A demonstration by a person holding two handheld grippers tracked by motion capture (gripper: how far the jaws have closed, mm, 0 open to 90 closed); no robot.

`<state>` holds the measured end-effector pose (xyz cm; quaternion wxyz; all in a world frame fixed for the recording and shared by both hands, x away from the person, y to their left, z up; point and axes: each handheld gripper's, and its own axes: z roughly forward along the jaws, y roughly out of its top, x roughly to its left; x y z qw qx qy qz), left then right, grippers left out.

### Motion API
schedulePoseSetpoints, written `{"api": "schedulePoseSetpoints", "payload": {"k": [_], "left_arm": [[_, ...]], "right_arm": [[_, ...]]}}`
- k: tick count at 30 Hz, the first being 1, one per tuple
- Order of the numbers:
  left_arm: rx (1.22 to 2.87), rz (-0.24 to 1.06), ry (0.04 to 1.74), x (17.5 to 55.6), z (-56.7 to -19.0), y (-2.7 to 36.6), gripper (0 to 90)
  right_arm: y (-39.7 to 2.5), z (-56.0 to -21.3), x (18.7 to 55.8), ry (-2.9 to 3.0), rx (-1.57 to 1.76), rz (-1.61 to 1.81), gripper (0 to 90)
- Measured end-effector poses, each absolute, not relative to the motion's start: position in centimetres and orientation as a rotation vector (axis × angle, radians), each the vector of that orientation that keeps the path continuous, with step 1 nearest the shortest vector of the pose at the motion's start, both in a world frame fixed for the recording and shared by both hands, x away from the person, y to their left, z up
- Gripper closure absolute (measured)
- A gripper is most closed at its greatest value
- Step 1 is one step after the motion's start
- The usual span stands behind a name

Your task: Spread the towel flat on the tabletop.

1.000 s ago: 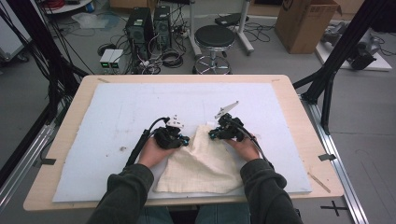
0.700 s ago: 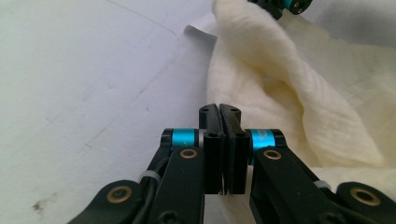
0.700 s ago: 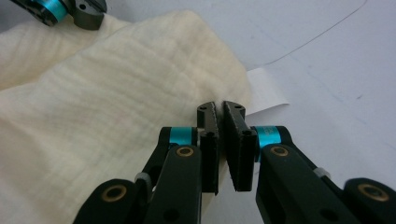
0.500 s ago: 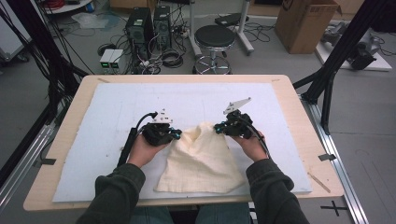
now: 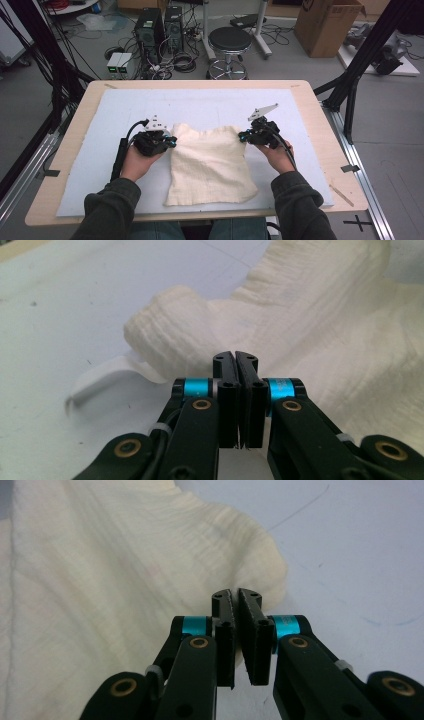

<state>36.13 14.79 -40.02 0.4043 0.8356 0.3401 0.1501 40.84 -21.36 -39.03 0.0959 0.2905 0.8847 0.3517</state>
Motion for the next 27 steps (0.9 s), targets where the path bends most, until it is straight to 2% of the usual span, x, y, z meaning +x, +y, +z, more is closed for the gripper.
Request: {"api": "schedulePoseSetpoints", "payload": {"k": [2,4,7,16,18,21,27], "left_arm": [[2.136,0.367,0.861,36.3,-40.6,14.3,83.2],[2.145,0.369,0.868,36.4,-41.1,14.1,75.0],[2.122,0.371,0.892,36.8,-41.3,14.3,69.8],[2.001,0.387,1.005,39.0,-41.9,15.2,67.2],[1.996,0.401,1.019,39.5,-42.1,14.9,67.3],[1.985,0.42,1.063,40.4,-42.7,14.6,67.1],[1.992,0.415,1.135,41.9,-43.6,14.5,62.0]], "right_arm": [[-21.3,-39.8,41.1,2.637,0.888,0.992,85.2],[-21.3,-40.6,41.4,2.644,0.92,0.93,85.2],[-21.9,-41.2,41.8,2.652,0.959,0.904,85.2],[-24.1,-41.7,42.8,2.601,1.065,0.878,84.2],[-24.3,-41.9,42.9,2.609,1.067,0.883,81.3],[-24.5,-41.9,43.0,2.618,1.062,0.987,72.3],[-25.2,-41.2,43.7,2.532,1.076,1.104,64.7]]}}
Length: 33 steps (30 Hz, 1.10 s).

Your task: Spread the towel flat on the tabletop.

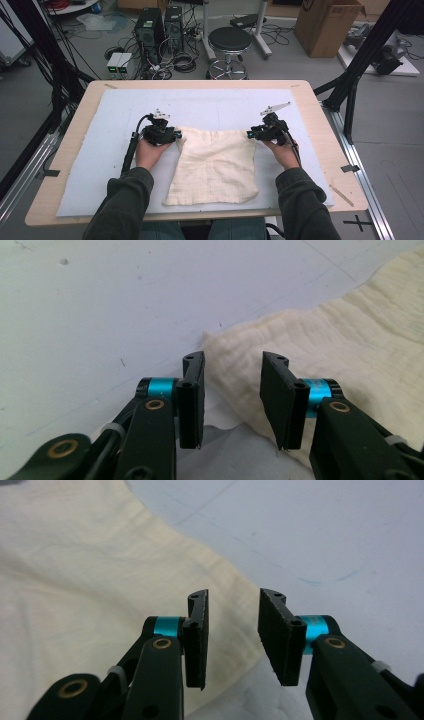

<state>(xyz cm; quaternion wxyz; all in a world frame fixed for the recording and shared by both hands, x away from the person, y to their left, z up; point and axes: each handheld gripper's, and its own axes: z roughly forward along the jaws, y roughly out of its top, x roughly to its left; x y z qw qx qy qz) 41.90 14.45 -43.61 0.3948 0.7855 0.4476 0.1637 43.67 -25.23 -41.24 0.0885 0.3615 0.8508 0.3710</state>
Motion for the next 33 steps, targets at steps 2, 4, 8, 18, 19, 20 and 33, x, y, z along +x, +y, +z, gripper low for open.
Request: {"api": "schedulePoseSetpoints", "payload": {"k": [2,4,8,18,19,20,33], "left_arm": [[1.991,0.404,1.143,42.1,-44.0,14.3,61.8],[1.998,0.411,1.14,42.1,-44.3,14.1,61.6],[2.02,0.457,1.123,42.1,-44.3,13.9,70.0],[2.02,0.503,1.065,41.3,-42.7,14.5,87.5],[2.023,0.522,1.05,41.1,-42.3,14.8,87.5],[2.014,0.528,1.048,40.9,-42.0,14.9,87.5],[1.939,0.616,1.12,44.0,-40.7,17.0,85.4]], "right_arm": [[-25.2,-41.8,44.2,2.528,1.1,1.075,64.7],[-25.0,-42.4,44.6,2.535,1.134,1.036,65.0],[-24.3,-43.1,44.9,2.539,1.122,0.982,70.9],[-23.2,-42.6,44.4,2.547,1.02,0.936,88.8],[-23.1,-42.4,44.3,2.543,1.014,0.945,88.9],[-22.9,-42.1,44.1,2.537,0.992,0.96,88.9],[-21.9,-39.3,46.4,2.427,1.007,0.945,88.3]]}}
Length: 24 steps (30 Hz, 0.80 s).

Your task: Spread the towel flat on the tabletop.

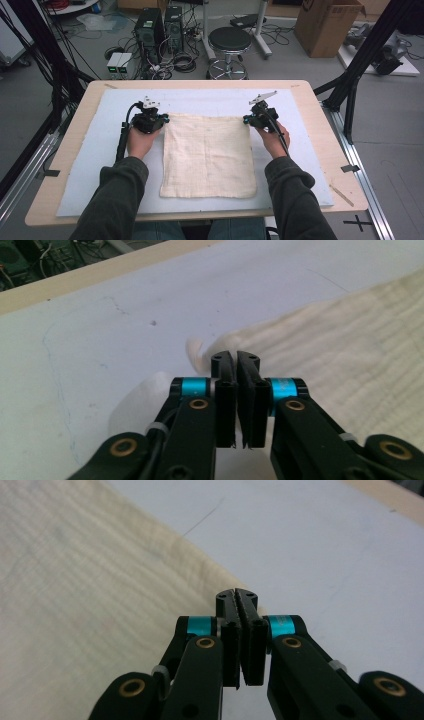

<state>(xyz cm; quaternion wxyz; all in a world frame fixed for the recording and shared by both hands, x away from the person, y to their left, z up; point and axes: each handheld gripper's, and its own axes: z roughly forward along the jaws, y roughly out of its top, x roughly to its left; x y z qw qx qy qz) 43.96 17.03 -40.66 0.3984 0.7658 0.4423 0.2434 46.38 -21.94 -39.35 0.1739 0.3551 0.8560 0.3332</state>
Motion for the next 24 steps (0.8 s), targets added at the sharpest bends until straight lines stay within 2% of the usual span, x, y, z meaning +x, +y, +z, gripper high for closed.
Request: {"api": "schedulePoseSetpoints", "payload": {"k": [2,4,12,17,24], "left_arm": [[1.945,0.598,1.148,44.5,-40.8,16.9,68.3],[1.956,0.573,1.142,44.5,-40.9,17.1,62.6],[1.943,0.532,1.047,41.9,-39.9,17.8,58.7],[1.943,0.497,0.968,39.6,-39.3,18.0,56.0],[1.983,0.484,0.886,36.9,-39.6,18.2,54.0]], "right_arm": [[-22.0,-39.6,47.1,2.379,1.048,0.938,78.5],[-22.4,-39.9,47.5,2.384,1.08,0.95,73.5],[-23.5,-38.9,46.1,2.437,1.072,1.046,62.2],[-23.9,-38.2,44.1,2.464,1.035,1.157,51.5],[-24.3,-38.1,41.9,2.514,1.0,1.165,45.5]]}}
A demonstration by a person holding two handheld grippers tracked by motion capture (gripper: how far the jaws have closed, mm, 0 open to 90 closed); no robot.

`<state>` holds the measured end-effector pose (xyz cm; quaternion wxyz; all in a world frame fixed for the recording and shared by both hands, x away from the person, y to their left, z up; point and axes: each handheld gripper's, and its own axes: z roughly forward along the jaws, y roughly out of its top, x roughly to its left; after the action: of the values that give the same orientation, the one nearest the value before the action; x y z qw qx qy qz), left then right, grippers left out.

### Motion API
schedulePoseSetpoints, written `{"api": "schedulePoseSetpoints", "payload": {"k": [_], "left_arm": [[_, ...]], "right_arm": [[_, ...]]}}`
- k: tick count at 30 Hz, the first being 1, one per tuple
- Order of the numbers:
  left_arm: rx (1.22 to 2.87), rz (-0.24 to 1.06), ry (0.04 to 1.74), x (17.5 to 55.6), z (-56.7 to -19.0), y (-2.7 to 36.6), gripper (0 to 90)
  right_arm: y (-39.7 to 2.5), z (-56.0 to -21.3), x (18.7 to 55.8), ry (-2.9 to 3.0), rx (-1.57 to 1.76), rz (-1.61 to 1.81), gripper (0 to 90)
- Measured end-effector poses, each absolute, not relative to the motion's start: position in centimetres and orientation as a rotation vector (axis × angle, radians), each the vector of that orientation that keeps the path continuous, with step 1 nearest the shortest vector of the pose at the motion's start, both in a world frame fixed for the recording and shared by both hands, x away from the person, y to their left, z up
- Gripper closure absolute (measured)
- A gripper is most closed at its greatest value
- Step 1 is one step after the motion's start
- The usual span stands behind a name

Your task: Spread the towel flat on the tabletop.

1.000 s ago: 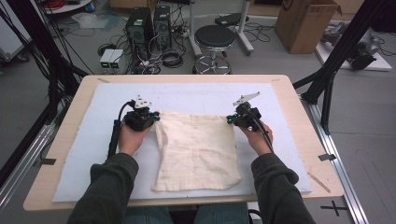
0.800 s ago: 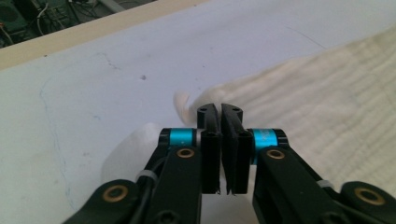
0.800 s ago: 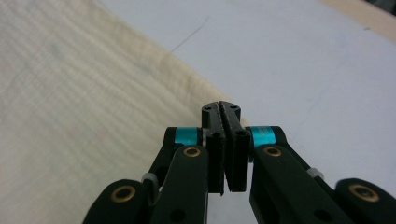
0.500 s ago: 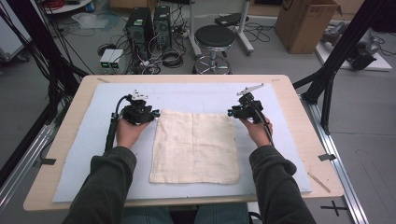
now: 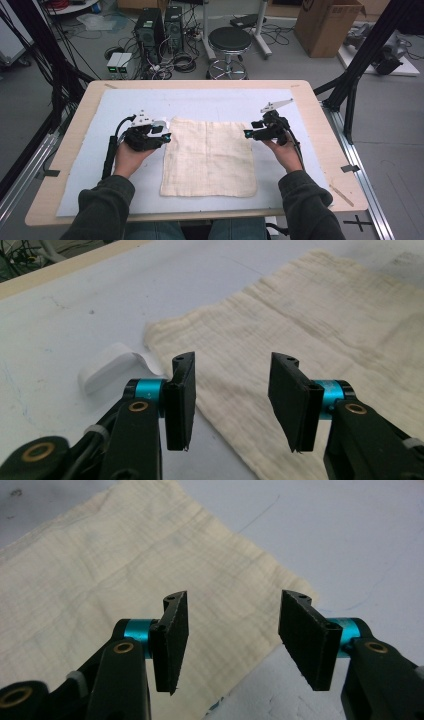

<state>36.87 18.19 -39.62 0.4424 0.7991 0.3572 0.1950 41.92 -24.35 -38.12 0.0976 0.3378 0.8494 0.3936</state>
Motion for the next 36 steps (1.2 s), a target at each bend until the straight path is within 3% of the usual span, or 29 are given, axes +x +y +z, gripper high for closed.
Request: {"api": "schedulePoseSetpoints", "payload": {"k": [23,30,36], "left_arm": [[2.03,0.46,0.722,28.5,-41.0,18.3,43.9],[2.046,0.42,0.665,26.9,-41.8,18.0,51.0],[2.094,0.383,0.657,26.6,-42.9,17.9,51.9]], "right_arm": [[-24.7,-39.1,33.1,2.568,0.751,1.257,41.5],[-24.7,-40.2,31.4,2.614,0.698,1.226,48.8],[-24.6,-41.4,30.7,2.641,0.675,1.217,55.5]]}}
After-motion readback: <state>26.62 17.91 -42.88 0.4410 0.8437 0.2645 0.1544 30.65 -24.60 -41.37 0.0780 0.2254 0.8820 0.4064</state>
